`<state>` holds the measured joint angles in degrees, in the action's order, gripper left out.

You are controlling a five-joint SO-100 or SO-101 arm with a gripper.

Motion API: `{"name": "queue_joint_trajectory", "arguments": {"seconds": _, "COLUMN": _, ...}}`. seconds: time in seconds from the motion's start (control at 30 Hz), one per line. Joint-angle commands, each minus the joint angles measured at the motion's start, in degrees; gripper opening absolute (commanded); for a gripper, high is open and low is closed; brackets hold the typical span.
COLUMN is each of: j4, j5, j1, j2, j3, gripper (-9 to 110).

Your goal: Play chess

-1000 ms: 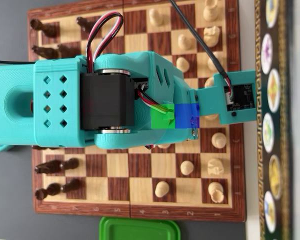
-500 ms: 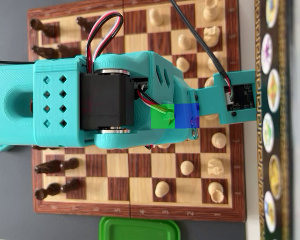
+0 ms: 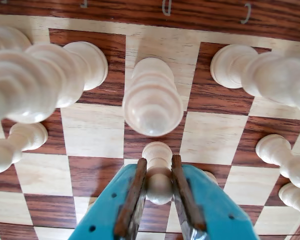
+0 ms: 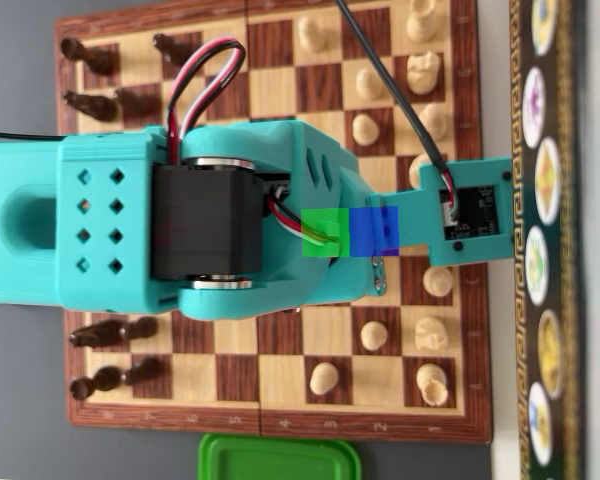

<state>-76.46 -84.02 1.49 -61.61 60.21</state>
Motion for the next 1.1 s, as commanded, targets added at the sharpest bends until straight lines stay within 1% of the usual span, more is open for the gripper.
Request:
{"name": "queue_joint_trajectory", "arguments": {"seconds": 0.0, "j4": -1.4, "j5": 0.3, "j1": 0.8, "j2": -4.8, "j3": -1.8, "gripper": 2}}
{"name": "queue_joint_trajectory", "arguments": {"seconds": 0.3, "j4": -5.9, "j5": 0.3, "j1": 1.0, "j2": -7.5, "j3": -1.6, "gripper": 2}}
{"name": "queue_joint_trajectory", "arguments": {"seconds": 0.57, "j4": -5.2, "j5": -0.1, "j1": 2.3, "j2": -14.4, "j3": 7.6, "gripper": 2}}
{"name": "queue_joint_trajectory", "arguments": {"seconds": 0.83, "j4": 4.6, "j5": -0.3, "j1": 1.5, "j2": -19.0, "j3": 18.0, "gripper": 2}}
{"name": "queue_joint_trajectory", "arguments": {"seconds": 1.07, "j4": 4.8, "j5": -0.4, "j1": 1.1, "j2": -18.9, "j3": 18.6, "gripper": 2}}
